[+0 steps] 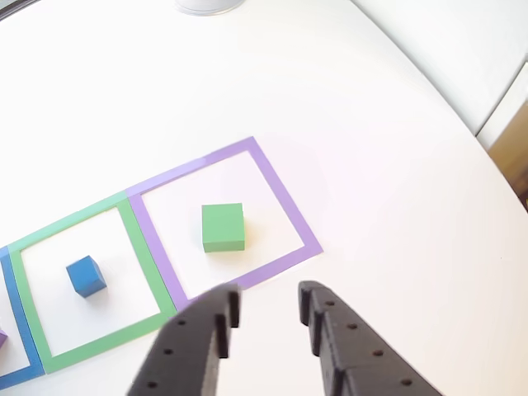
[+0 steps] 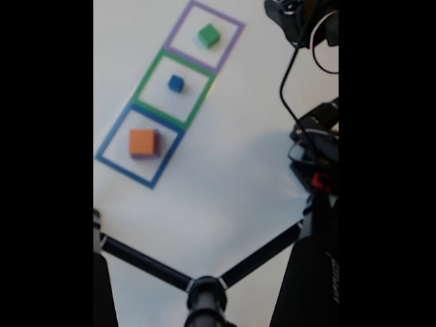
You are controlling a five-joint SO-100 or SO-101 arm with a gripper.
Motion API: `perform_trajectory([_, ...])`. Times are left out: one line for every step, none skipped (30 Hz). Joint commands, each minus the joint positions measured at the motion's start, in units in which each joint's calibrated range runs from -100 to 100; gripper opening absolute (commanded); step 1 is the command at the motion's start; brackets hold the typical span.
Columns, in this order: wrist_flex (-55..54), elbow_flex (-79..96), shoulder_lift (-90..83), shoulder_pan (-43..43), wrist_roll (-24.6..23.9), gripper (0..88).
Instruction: Tower of hanoi
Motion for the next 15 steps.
perform_trajectory([-5.53,5.95,-0.89,1.7,0.0,15.7])
perform_trajectory([-7.79,8.4,-1.21,1.8,0.0,17.0])
perform_trajectory([-10.79,11.49,-1.53,1.99,0.0,18.6])
perform_trajectory([-14.03,14.49,-1.61,2.18,0.0,19.7])
perform_trajectory([-18.32,18.13,-1.77,2.37,0.0,21.2])
perform_trajectory([-22.94,21.95,-1.85,2.56,0.0,22.6])
perform_trajectory([-29.33,26.58,-1.85,2.66,0.0,23.8])
perform_trajectory([-35.49,30.76,-1.69,2.75,0.0,25.5])
perform_trajectory([-43.1,35.85,-1.37,3.04,0.0,27.2])
perform_trajectory([-49.49,40.22,-0.97,3.14,0.0,28.5])
perform_trajectory([-56.94,44.95,0.0,3.23,0.0,29.7])
perform_trajectory([-62.85,48.85,1.05,3.33,0.0,30.3])
perform_trajectory([-67.55,51.76,2.42,3.43,0.0,30.5])
perform_trajectory([-70.3,53.58,3.8,3.62,0.0,30.5])
perform_trajectory([-74.03,55.4,5.57,3.62,0.0,30.5])
